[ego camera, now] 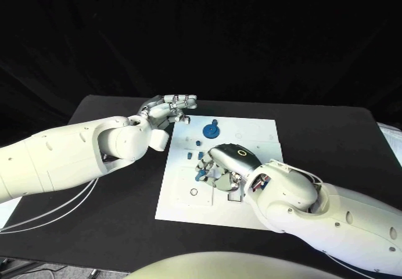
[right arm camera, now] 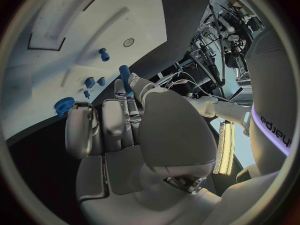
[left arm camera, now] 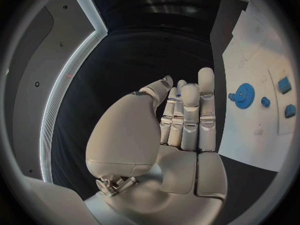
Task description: Assemble the parts on the task board
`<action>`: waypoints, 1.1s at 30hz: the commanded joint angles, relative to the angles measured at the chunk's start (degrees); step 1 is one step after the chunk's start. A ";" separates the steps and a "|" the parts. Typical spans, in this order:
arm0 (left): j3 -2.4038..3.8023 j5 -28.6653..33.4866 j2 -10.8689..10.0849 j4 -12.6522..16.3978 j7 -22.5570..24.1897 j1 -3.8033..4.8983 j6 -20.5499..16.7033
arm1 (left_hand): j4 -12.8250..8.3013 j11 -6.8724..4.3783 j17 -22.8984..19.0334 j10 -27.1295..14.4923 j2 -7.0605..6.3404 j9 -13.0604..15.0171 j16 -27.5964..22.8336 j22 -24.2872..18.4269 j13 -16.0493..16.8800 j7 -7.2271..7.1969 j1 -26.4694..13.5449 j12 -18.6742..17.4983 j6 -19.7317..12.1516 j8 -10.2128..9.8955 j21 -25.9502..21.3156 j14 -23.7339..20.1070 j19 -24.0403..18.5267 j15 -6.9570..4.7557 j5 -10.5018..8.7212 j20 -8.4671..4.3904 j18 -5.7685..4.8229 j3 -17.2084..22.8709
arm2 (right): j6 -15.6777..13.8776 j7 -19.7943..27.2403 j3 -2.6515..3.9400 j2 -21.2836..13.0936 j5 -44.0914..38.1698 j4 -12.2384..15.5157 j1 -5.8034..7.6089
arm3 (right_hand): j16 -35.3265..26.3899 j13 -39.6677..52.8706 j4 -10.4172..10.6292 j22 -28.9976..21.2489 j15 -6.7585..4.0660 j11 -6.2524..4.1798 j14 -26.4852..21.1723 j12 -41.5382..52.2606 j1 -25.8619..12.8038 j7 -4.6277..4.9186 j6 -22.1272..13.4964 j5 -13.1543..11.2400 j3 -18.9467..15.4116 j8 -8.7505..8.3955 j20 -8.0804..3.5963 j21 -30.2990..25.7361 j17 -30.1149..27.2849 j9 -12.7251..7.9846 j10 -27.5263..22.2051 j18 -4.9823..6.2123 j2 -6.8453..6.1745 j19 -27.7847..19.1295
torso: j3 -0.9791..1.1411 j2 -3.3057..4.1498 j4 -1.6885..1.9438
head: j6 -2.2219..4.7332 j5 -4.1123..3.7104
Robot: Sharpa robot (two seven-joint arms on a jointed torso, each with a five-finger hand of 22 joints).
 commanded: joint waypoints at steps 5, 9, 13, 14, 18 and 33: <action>0.04 -0.18 0.34 -0.10 0.23 -0.20 1.28 | -0.18 0.02 -0.05 -0.16 0.10 -0.07 -0.20 -0.05 0.05 -0.05 0.58 0.13 -0.24 0.34 -0.30 -0.25 -0.36 -0.01 0.27 -0.15 0.63 -0.30 | 1.82 2.45 -1.00 2.08 0.39 -2.05 -0.65 | 0.29 -0.06 -0.02 -0.18 0.32 0.41 2.03 -0.25 0.29 0.39 -0.04 0.37 0.38 -0.16 0.27 -0.06 -0.07 0.02 0.05 -0.83 0.41 -0.08 | 0.07 0.11 -0.06 | -0.46 0.65; 0.04 -0.18 0.36 -0.13 0.21 -0.28 1.30 | -0.18 0.02 -0.05 -0.16 0.10 -0.07 -0.20 -0.05 0.05 -0.05 0.58 0.13 -0.24 0.34 -0.30 -0.25 -0.36 -0.01 0.27 -0.15 0.63 -0.30 | 2.51 2.59 -1.26 2.66 0.47 -2.58 -0.84 | 0.26 -0.06 -0.04 -0.22 0.32 0.42 2.02 -0.27 0.30 0.40 -0.04 0.39 0.41 -0.17 0.28 -0.09 -0.11 0.02 0.06 -0.82 0.43 -0.11 | 0.07 0.06 -0.03 | -0.63 0.75; 0.04 -0.18 0.34 -0.13 0.20 -0.33 1.31 | -0.18 0.02 -0.05 -0.16 0.10 -0.07 -0.20 -0.05 0.05 -0.05 0.58 0.13 -0.24 0.34 -0.30 -0.25 -0.36 -0.01 0.27 -0.15 0.63 -0.30 | 3.80 2.46 -1.47 3.03 0.81 -3.43 -0.97 | 0.24 -0.05 -0.09 -0.26 0.34 0.44 2.01 -0.30 0.32 0.43 -0.03 0.42 0.46 -0.18 0.29 -0.12 -0.15 0.03 0.07 -0.81 0.48 -0.13 | 0.10 0.05 -0.05 | -0.89 0.93; 0.04 -0.18 0.33 -0.12 0.20 -0.34 1.31 | -0.18 0.02 -0.05 -0.16 0.10 -0.07 -0.20 -0.05 0.05 -0.05 0.58 0.13 -0.24 0.34 -0.30 -0.25 -0.36 -0.01 0.27 -0.15 0.63 -0.30 | 4.01 2.46 -1.51 3.07 1.05 -3.63 -0.98 | 0.20 -0.05 -0.12 -0.31 0.35 0.45 1.99 -0.33 0.34 0.45 -0.04 0.45 0.49 -0.20 0.30 -0.15 -0.20 0.02 0.07 -0.80 0.50 -0.17 | 0.10 0.05 -0.05 | -0.89 0.93; 0.04 -0.18 0.30 -0.11 0.19 -0.36 1.33 | -0.18 0.02 -0.05 -0.16 0.10 -0.07 -0.20 -0.05 0.05 -0.05 0.58 0.13 -0.24 0.34 -0.30 -0.25 -0.36 -0.01 0.27 -0.15 0.63 -0.30 | 4.71 2.54 -1.61 3.20 1.50 -4.03 -1.01 | 0.21 -0.05 -0.19 -0.33 0.37 0.47 1.98 -0.38 0.36 0.49 -0.07 0.51 0.55 -0.23 0.32 -0.16 -0.20 0.02 0.05 -0.79 0.53 -0.19 | 0.08 0.06 -0.09 | -1.00 1.05; 0.04 -0.18 0.22 -0.09 0.16 -0.40 1.37 | -0.22 0.02 -0.19 -0.25 0.16 -0.07 -0.23 -0.07 0.08 -0.05 0.60 0.23 -0.27 0.36 -0.34 -0.32 -0.36 0.00 0.27 -0.14 0.64 -0.35 | 6.34 1.38 -1.80 3.39 -0.69 -4.67 -1.02 | 0.24 -0.05 -0.26 -0.36 0.39 0.50 1.97 -0.43 0.38 0.52 -0.07 0.59 0.60 -0.25 0.34 -0.18 -0.19 0.02 0.05 -0.78 0.57 -0.22 | 0.08 0.03 -0.10 | -1.21 1.02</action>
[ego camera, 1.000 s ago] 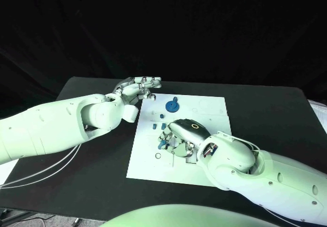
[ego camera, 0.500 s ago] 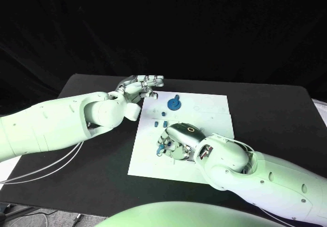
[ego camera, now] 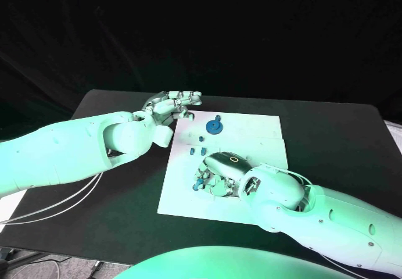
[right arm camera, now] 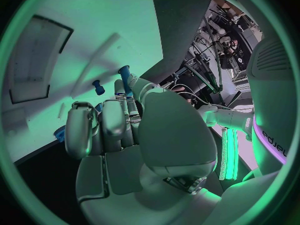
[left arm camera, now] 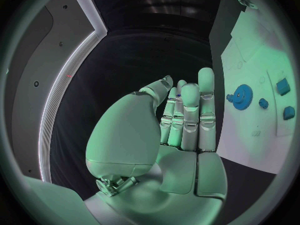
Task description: Assemble the parts on the task board
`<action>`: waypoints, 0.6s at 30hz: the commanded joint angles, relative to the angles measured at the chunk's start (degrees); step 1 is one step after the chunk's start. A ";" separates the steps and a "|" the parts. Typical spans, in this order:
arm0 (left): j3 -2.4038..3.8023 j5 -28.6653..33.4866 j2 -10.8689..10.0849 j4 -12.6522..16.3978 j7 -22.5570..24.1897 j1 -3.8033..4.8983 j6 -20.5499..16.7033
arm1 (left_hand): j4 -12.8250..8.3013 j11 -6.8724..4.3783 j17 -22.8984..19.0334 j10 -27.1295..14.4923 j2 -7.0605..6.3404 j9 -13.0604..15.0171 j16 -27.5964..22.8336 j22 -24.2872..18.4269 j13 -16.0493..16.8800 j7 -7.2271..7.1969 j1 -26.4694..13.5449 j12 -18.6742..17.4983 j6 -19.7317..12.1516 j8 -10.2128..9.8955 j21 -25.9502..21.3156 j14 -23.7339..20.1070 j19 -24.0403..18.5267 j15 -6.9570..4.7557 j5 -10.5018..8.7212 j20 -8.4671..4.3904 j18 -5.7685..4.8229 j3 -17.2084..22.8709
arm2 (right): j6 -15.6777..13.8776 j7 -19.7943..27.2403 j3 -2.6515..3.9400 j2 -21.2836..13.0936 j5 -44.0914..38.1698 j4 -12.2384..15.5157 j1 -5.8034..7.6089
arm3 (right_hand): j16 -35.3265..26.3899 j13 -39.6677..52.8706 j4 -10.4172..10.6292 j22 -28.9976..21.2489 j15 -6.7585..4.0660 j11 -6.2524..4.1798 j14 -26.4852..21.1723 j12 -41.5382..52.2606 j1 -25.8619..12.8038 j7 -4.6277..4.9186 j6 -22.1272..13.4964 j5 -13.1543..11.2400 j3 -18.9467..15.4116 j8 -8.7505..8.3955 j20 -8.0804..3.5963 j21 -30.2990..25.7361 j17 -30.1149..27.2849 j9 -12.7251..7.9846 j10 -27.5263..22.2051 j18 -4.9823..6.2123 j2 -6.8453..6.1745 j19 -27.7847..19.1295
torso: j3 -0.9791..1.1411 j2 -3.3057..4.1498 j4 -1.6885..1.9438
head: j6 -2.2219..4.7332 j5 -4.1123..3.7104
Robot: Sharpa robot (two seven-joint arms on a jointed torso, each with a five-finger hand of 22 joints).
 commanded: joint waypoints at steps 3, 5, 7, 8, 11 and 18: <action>0.04 -0.17 0.02 0.12 0.22 -0.01 1.08 | -0.06 0.02 -0.05 -0.26 0.16 -0.07 -0.23 -0.08 0.10 -0.05 0.60 0.23 -0.27 0.36 -0.34 -0.31 -0.36 -0.01 0.27 -0.14 0.64 -0.19 | 2.43 -0.73 -0.15 0.29 -2.55 -0.16 -0.08 | 0.25 0.10 0.07 -0.09 0.38 0.49 1.97 -0.11 0.05 0.34 0.13 0.32 0.29 0.21 0.34 -0.17 -0.03 0.05 0.06 -0.78 0.25 -0.21 | -0.01 0.02 0.02 | -0.10 -0.01; 0.04 -0.17 0.01 0.13 0.21 -0.01 1.09 | -0.06 0.02 -0.05 -0.26 0.16 -0.07 -0.23 -0.08 0.10 -0.05 0.60 0.23 -0.27 0.36 -0.34 -0.31 -0.36 -0.01 0.27 -0.14 0.64 -0.19 | 2.71 -0.95 -0.30 0.49 -3.47 -0.19 -0.08 | 0.25 0.10 0.07 -0.09 0.38 0.49 1.97 -0.11 0.05 0.34 0.13 0.32 0.29 0.21 0.34 -0.17 -0.03 0.05 0.06 -0.78 0.25 -0.21 | -0.01 0.04 0.02 | -0.09 0.00; 0.04 -0.17 0.00 0.13 0.21 -0.01 1.10 | -0.06 0.02 -0.05 -0.26 0.16 -0.07 -0.23 -0.08 0.10 -0.05 0.60 0.23 -0.27 0.36 -0.34 -0.31 -0.36 -0.01 0.27 -0.14 0.64 -0.19 | 2.92 -1.21 -0.53 0.72 -4.21 -0.20 -0.08 | 0.23 0.11 0.01 -0.08 0.40 0.51 1.95 -0.15 0.03 0.38 0.15 0.36 0.30 0.19 0.36 -0.17 -0.07 0.06 0.08 -0.78 0.25 -0.22 | 0.00 0.00 0.03 | -0.12 0.01; 0.04 -0.17 0.00 0.13 0.21 -0.01 1.10 | -0.06 0.02 -0.05 -0.26 0.16 -0.07 -0.23 -0.08 0.10 -0.05 0.60 0.23 -0.27 0.36 -0.34 -0.31 -0.36 -0.01 0.27 -0.14 0.64 -0.19 | 2.97 -1.34 -0.64 0.84 -4.59 -0.20 -0.08 | 0.22 0.11 -0.01 -0.08 0.41 0.52 1.95 -0.16 0.02 0.39 0.15 0.38 0.31 0.19 0.36 -0.16 -0.09 0.06 0.09 -0.78 0.25 -0.22 | -0.01 -0.01 0.04 | -0.14 0.01; 0.04 -0.17 0.00 0.14 0.19 -0.01 1.14 | -0.06 0.02 -0.05 -0.26 0.16 -0.07 -0.23 -0.08 0.10 -0.05 0.60 0.23 -0.27 0.36 -0.34 -0.31 -0.36 -0.01 0.27 -0.14 0.64 -0.19 | 2.98 -1.68 -0.92 1.18 -5.50 -0.17 -0.08 | 0.22 0.11 -0.01 -0.08 0.41 0.52 1.95 -0.16 0.02 0.39 0.15 0.38 0.31 0.19 0.36 -0.16 -0.09 0.06 0.09 -0.78 0.25 -0.22 | -0.02 -0.01 0.07 | -0.17 0.00; 0.04 -0.17 -0.05 0.18 0.13 -0.01 1.15 | -0.06 0.02 -0.05 -0.26 0.16 -0.07 -0.23 -0.08 0.10 -0.05 0.60 0.23 -0.27 0.36 -0.34 -0.31 -0.36 -0.01 0.27 -0.14 0.64 -0.19 | 3.24 -2.03 -1.26 1.66 -6.20 -0.20 -0.08 | -0.24 -0.03 0.12 -0.81 0.85 1.03 1.69 -1.15 -1.23 0.91 -1.06 0.41 -0.20 -0.51 0.65 -0.66 -0.76 -0.22 -1.08 -0.61 -0.75 -0.77 | -0.04 -0.01 0.00 | -0.16 0.01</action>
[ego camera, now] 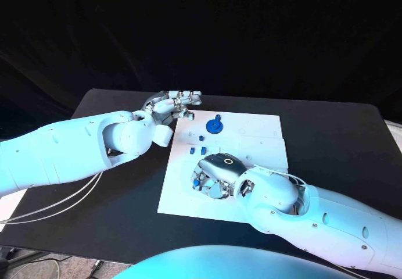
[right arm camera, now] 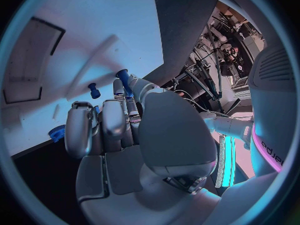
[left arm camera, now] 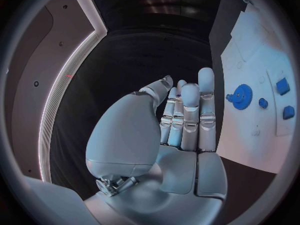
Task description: Assemble the parts on the task board
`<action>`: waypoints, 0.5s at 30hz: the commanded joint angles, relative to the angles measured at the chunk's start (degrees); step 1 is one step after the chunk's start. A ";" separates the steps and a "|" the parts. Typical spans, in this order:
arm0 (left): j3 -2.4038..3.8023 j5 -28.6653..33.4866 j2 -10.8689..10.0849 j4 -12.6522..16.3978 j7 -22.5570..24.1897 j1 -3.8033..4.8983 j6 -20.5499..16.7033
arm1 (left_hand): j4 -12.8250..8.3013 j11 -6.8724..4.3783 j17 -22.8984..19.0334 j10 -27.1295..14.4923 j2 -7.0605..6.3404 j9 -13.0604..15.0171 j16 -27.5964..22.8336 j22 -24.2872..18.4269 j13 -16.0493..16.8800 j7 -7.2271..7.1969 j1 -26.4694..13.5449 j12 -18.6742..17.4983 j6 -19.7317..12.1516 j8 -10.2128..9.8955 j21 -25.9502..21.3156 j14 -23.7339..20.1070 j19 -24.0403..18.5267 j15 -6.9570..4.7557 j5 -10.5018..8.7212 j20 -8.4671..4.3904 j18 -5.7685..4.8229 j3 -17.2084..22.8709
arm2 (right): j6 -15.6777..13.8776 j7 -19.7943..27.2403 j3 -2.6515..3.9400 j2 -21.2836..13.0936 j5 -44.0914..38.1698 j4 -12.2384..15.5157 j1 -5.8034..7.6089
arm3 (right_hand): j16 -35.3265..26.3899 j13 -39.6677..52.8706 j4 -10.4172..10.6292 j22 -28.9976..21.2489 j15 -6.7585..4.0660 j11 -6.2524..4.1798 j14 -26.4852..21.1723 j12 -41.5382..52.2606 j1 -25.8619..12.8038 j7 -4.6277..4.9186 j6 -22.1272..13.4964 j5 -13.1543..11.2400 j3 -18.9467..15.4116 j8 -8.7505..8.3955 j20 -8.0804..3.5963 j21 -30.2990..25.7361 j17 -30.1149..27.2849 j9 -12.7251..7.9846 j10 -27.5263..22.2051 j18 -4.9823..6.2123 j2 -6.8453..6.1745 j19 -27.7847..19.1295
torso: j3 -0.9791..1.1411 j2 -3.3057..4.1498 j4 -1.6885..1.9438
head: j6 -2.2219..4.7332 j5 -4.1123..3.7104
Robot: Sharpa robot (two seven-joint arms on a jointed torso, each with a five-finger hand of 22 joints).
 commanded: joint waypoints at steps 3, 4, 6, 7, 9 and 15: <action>0.04 -0.17 0.02 0.16 0.16 0.00 1.09 | -0.06 0.02 -0.06 -0.27 0.16 -0.07 -0.24 -0.08 0.05 -0.05 0.60 0.23 -0.27 0.36 -0.34 -0.31 -0.36 -0.02 0.27 -0.13 0.63 -0.19 | 1.48 -1.33 -0.49 0.24 -2.19 -0.21 -0.20 | -2.22 -0.21 0.56 -2.99 1.56 1.21 0.67 -1.66 -3.17 0.91 -5.30 1.03 -1.74 -0.66 1.03 -2.43 -2.80 -0.98 -5.57 -0.01 -2.71 -2.18 | -0.05 -0.02 -0.01 | 0.04 0.01; 0.04 -0.17 0.01 0.17 0.15 0.00 1.11 | -0.06 0.02 -0.06 -0.27 0.16 -0.07 -0.24 -0.08 0.05 -0.05 0.60 0.23 -0.27 0.36 -0.34 -0.31 -0.36 -0.02 0.27 -0.13 0.63 -0.19 | 0.90 -1.51 -0.53 0.23 -2.27 -0.21 -0.20 | -2.95 -0.19 0.55 -3.88 1.70 1.43 0.40 -1.61 -3.52 0.70 -6.56 1.02 -2.41 -0.65 1.22 -3.10 -3.66 -0.99 -7.09 0.22 -3.02 -2.76 | -0.03 -0.04 -0.02 | 0.01 0.02; 0.04 -0.17 -0.02 0.18 0.10 0.00 1.15 | -0.06 0.02 -0.06 -0.27 0.16 -0.07 -0.24 -0.08 0.05 -0.05 0.60 0.23 -0.27 0.36 -0.34 -0.31 -0.36 -0.02 0.27 -0.13 0.63 -0.19 | -0.75 -1.94 -0.59 0.17 -2.55 -0.15 -0.20 | -3.52 -0.08 0.45 -5.71 1.98 1.97 0.23 -1.30 -4.08 -0.06 -8.92 0.51 -4.69 -0.60 1.64 -4.52 -4.38 -0.93 -10.08 0.62 -3.40 -3.90 | -0.02 -0.03 -0.01 | 0.02 0.00; 0.04 -0.17 -0.04 0.18 0.08 0.00 1.17 | -0.06 0.02 -0.06 -0.27 0.16 -0.07 -0.24 -0.08 0.05 -0.05 0.60 0.23 -0.27 0.36 -0.34 -0.31 -0.36 -0.02 0.27 -0.13 0.63 -0.19 | -1.61 -2.12 -0.61 0.12 -2.65 -0.12 -0.20 | -3.78 -0.08 0.42 -6.35 2.08 2.11 0.15 -1.27 -4.10 -0.06 -9.36 0.46 -5.47 -0.59 1.74 -5.01 -4.71 -0.92 -10.94 0.76 -3.40 -4.27 | -0.01 -0.02 -0.01 | 0.04 -0.03; 0.04 -0.17 -0.06 0.19 0.05 0.00 1.20 | -0.07 0.03 -0.10 -0.31 0.17 -0.07 -0.25 -0.09 0.06 -0.04 0.60 0.27 -0.28 0.37 -0.36 -0.34 -0.37 -0.01 0.27 -0.13 0.63 -0.21 | -3.45 -2.34 -0.63 -0.02 -2.80 0.00 -0.22 | -4.21 -0.02 0.39 -7.16 2.29 2.36 0.02 -1.01 -3.91 -0.17 -10.20 0.43 -7.23 -0.57 1.92 -5.67 -5.27 -0.89 -12.47 0.93 -3.26 -4.68 | 0.00 -0.02 -0.01 | 0.11 -0.08; 0.03 -0.17 -0.09 0.14 -0.01 0.00 1.30 | -0.09 0.04 -0.19 -0.39 0.19 -0.06 -0.27 -0.10 0.08 -0.04 0.61 0.33 -0.29 0.39 -0.40 -0.39 -0.37 -0.01 0.27 -0.12 0.64 -0.26 | -10.31 -1.44 -0.58 -1.57 -2.76 1.81 -0.65 | -5.28 0.18 0.72 -8.37 2.40 2.51 -0.23 0.88 -2.49 -0.06 -10.68 0.83 -11.38 -0.44 2.14 -6.73 -6.66 -0.76 -14.10 1.15 -2.53 -5.09 | 0.05 -0.07 -0.01 | 0.32 -0.40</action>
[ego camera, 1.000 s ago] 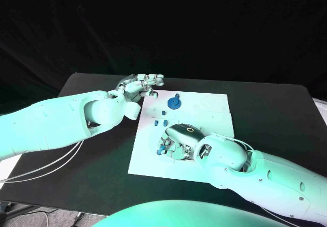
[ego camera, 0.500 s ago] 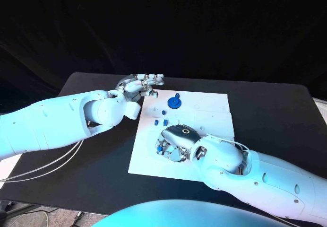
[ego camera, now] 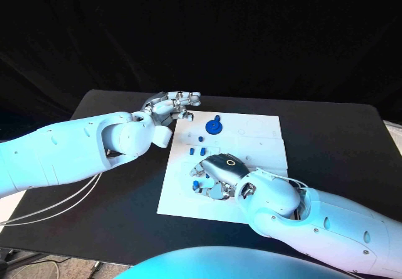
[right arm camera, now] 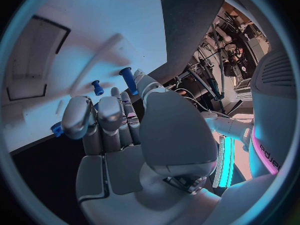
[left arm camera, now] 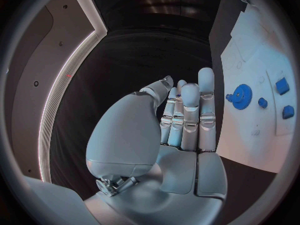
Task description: Assemble the parts on the task board
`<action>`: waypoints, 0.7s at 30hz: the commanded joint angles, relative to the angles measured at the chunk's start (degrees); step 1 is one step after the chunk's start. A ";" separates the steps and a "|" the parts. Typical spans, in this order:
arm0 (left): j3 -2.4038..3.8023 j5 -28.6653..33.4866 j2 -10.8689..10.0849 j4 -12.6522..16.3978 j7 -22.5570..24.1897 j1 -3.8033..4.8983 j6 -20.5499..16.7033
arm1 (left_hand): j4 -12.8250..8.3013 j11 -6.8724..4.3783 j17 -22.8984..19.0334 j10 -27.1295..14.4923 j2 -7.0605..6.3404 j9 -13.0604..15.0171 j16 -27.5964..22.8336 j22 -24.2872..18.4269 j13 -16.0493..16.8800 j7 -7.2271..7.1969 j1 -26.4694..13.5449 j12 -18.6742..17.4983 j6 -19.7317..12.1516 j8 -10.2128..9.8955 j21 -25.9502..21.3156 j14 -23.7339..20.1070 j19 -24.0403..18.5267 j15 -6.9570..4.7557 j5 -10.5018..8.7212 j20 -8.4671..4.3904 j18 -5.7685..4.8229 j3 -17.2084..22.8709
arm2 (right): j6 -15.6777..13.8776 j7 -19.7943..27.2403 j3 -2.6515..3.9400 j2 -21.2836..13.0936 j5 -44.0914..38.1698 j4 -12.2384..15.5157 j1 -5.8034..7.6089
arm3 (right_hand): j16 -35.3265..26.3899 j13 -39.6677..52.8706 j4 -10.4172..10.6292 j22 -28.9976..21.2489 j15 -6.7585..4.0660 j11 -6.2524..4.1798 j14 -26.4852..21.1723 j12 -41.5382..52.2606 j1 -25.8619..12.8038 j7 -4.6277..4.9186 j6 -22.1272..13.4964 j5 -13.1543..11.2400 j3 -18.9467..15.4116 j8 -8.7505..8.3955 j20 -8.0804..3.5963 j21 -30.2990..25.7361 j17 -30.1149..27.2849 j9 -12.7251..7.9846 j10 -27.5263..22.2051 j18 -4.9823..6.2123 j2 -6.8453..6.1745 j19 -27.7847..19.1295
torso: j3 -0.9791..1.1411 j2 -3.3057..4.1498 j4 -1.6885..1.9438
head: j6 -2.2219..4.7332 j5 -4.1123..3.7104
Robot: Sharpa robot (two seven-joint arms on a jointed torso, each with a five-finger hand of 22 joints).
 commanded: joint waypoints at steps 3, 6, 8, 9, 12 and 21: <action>0.03 -0.17 -0.03 0.05 0.08 0.00 1.27 | -0.09 0.05 -0.08 -0.41 -0.03 -0.06 -0.28 -0.05 0.08 -0.04 0.37 0.34 -0.29 0.39 -0.40 -0.40 -0.38 -0.01 0.27 -0.12 0.64 -0.27 | -8.57 0.81 0.63 -2.23 -0.32 2.88 -0.49 | -0.71 0.20 0.30 -0.21 0.16 -0.32 -0.19 1.52 0.90 0.25 0.23 0.40 -1.56 0.10 -0.06 -0.44 -0.63 0.16 0.09 1.17 0.69 -0.23 | 0.09 -0.06 -0.11 | 0.30 -0.41; 0.02 -0.17 -0.11 0.04 0.04 -0.02 1.30 | -0.09 0.06 -0.16 -0.48 -0.03 -0.06 -0.32 -0.06 0.09 -0.03 0.36 0.36 -0.31 0.39 -0.42 -0.45 -0.38 0.00 0.26 -0.11 0.64 -0.30 | -9.41 1.47 1.88 -4.83 2.29 5.19 -0.60 | -1.00 0.26 0.48 -0.14 -0.05 -0.59 -0.21 2.64 1.28 0.36 0.85 0.50 -2.05 0.17 -0.20 -0.42 -0.99 0.21 0.97 1.14 1.12 -0.07 | 0.05 -0.11 -0.31 | 0.45 -0.62; 0.01 -0.17 -0.15 0.06 0.02 -0.03 1.32 | -0.09 0.06 -0.16 -0.48 -0.03 -0.06 -0.32 -0.06 0.09 -0.03 0.36 0.36 -0.31 0.39 -0.42 -0.45 -0.38 0.00 0.26 -0.11 0.64 -0.30 | -9.42 1.76 3.26 -7.51 5.89 6.93 -0.63 | -1.14 0.32 0.63 -0.12 -0.25 -0.89 -0.20 3.53 1.38 0.50 1.31 0.55 -2.29 0.21 -0.36 -0.43 -1.17 0.24 2.06 1.14 1.40 0.02 | -0.02 -0.15 -0.38 | 0.69 -1.14; -0.01 -0.17 -0.18 0.08 0.01 -0.04 1.34 | -0.09 0.06 -0.16 -0.48 -0.03 -0.06 -0.32 -0.06 0.09 -0.03 0.36 0.36 -0.31 0.39 -0.42 -0.45 -0.38 0.00 0.26 -0.11 0.64 -0.30 | -9.41 1.82 3.89 -9.03 8.12 7.74 -0.62 | -1.21 0.34 0.80 -0.01 -0.45 -1.14 -0.17 4.16 1.36 0.71 1.71 0.68 -2.43 0.26 -0.50 -0.36 -1.25 0.26 3.01 1.11 1.62 0.14 | -0.05 -0.23 -0.49 | 0.83 -1.45; -0.05 -0.17 -0.31 0.18 0.01 -0.04 1.30 | -0.09 0.06 -0.16 -0.48 -0.03 -0.06 -0.32 -0.06 0.09 -0.03 0.36 0.36 -0.31 0.39 -0.42 -0.45 -0.38 0.00 0.26 -0.11 0.64 -0.30 | -8.73 0.90 5.62 -14.30 15.04 10.02 -0.48 | 0.62 1.16 1.54 2.61 -1.02 -1.94 0.55 6.98 1.00 1.40 3.40 2.01 -2.37 0.78 -0.95 1.57 0.80 0.47 9.21 0.53 2.26 1.84 | -0.11 -0.42 -0.77 | 1.10 -2.26; -0.36 -0.17 -1.12 1.13 0.12 -0.05 1.11 | -0.09 0.06 -0.16 -0.48 -0.03 -0.06 -0.32 -0.06 0.09 -0.03 0.36 0.36 -0.31 0.39 -0.42 -0.45 -0.38 0.00 0.26 -0.11 0.64 -0.30 | -9.04 -8.75 7.13 -27.79 22.97 13.61 -0.81 | 10.18 10.82 6.19 12.76 -3.87 -5.33 2.90 17.73 -3.94 -1.10 6.77 9.78 -7.71 2.49 -3.70 9.22 11.33 0.83 23.31 -1.73 0.39 7.79 | -0.05 -0.80 -2.41 | 2.06 -4.68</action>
